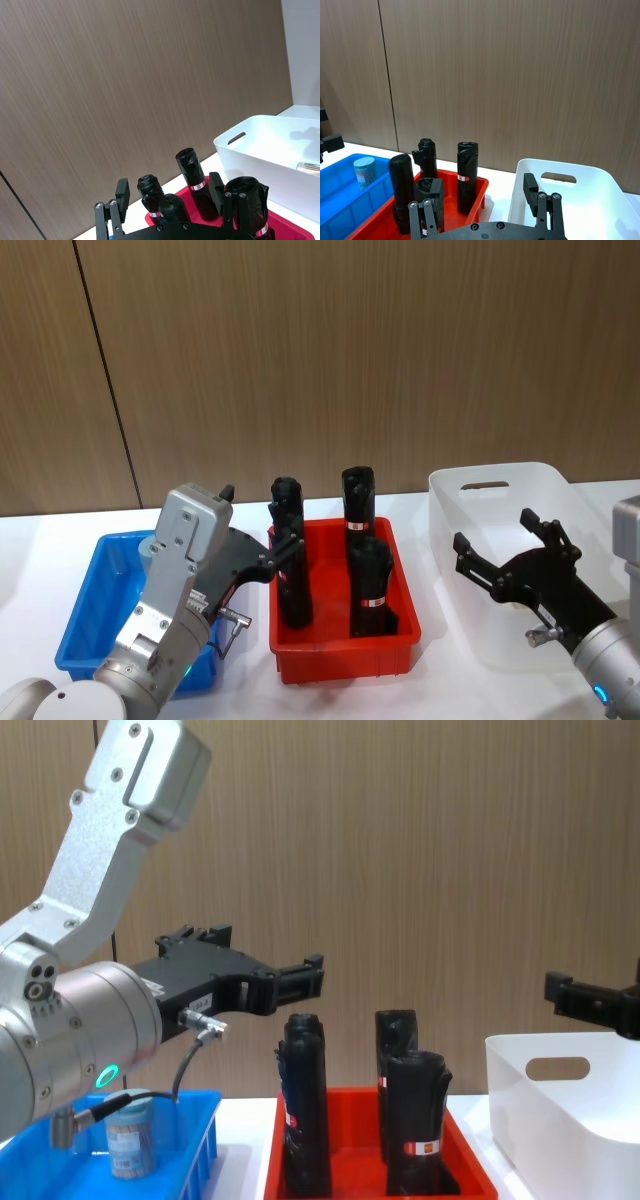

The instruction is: Pick the cotton swabs from the blue box and place them into the white box.

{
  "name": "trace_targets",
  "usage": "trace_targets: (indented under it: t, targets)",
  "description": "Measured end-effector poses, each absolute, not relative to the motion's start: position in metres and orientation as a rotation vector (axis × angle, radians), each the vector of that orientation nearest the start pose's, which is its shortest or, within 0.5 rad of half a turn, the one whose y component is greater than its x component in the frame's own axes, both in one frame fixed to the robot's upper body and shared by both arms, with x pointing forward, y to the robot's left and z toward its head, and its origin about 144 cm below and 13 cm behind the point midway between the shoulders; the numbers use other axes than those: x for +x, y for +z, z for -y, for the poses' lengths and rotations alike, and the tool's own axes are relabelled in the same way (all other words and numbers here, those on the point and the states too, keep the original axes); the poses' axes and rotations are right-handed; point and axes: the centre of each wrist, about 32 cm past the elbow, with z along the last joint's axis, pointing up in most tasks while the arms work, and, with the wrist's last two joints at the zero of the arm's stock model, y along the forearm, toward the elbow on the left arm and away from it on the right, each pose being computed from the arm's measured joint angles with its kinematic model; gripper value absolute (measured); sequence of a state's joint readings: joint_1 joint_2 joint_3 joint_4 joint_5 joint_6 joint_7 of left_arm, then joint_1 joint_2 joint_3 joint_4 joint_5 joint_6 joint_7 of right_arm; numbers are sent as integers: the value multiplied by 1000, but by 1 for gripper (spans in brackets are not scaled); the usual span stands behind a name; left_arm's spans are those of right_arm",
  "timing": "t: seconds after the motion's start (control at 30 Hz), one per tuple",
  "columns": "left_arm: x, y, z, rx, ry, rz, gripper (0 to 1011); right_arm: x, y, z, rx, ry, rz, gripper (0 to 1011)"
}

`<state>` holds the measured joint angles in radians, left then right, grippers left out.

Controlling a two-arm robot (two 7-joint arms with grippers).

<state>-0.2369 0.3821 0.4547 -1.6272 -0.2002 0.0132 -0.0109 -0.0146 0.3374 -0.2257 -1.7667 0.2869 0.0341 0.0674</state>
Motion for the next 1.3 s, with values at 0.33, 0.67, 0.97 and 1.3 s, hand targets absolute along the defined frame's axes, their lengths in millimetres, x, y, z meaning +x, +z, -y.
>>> trace_targets:
  t: [0.33, 0.67, 0.97, 1.3]
  targets:
    - [492, 1205, -198, 60, 1124, 268, 1004, 444, 1192, 239, -16, -1180, 107, 1001]
    - [492, 1204, -198, 61, 1124, 268, 1004, 447, 1200, 243, -101, -1058, 141, 1001]
    - [492, 1204, -198, 61, 1124, 268, 1004, 458, 1206, 243, -173, -936, 127, 1001]
    - [492, 1204, -198, 61, 1124, 268, 1004, 481, 1204, 239, -231, -859, 74, 1001]
